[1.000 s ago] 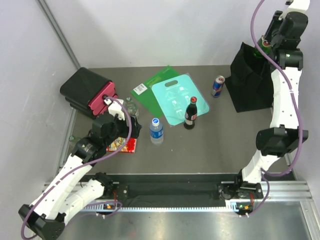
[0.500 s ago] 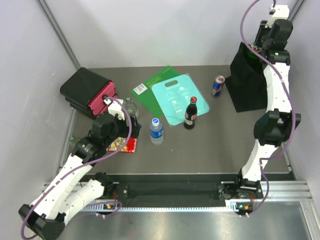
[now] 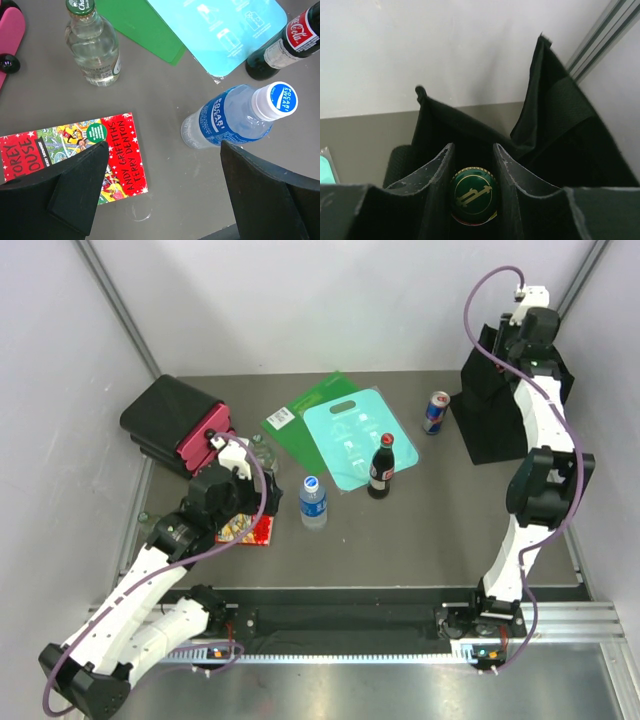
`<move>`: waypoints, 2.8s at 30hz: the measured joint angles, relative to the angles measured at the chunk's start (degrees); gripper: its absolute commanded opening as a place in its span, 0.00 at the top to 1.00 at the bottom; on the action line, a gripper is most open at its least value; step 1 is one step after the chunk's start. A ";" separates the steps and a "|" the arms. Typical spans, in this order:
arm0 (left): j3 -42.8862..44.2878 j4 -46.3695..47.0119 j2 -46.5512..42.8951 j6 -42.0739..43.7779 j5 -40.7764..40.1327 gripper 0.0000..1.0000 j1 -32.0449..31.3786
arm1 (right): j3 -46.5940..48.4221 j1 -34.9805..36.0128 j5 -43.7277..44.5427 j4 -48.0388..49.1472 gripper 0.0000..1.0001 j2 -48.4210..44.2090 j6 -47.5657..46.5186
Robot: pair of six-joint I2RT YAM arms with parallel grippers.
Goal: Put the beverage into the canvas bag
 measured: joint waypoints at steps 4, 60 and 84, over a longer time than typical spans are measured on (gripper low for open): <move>-0.04 0.02 0.04 0.02 -0.31 0.03 0.00 | -2.64 -0.02 -0.39 1.75 1.00 0.00 -0.04; -0.04 -0.02 1.38 0.09 -4.15 0.03 0.00 | -12.85 -0.44 2.27 16.85 0.49 7.17 2.84; -0.04 -0.09 1.22 0.07 -2.62 0.01 -0.04 | -7.69 -0.42 1.92 -2.23 0.34 -14.21 7.80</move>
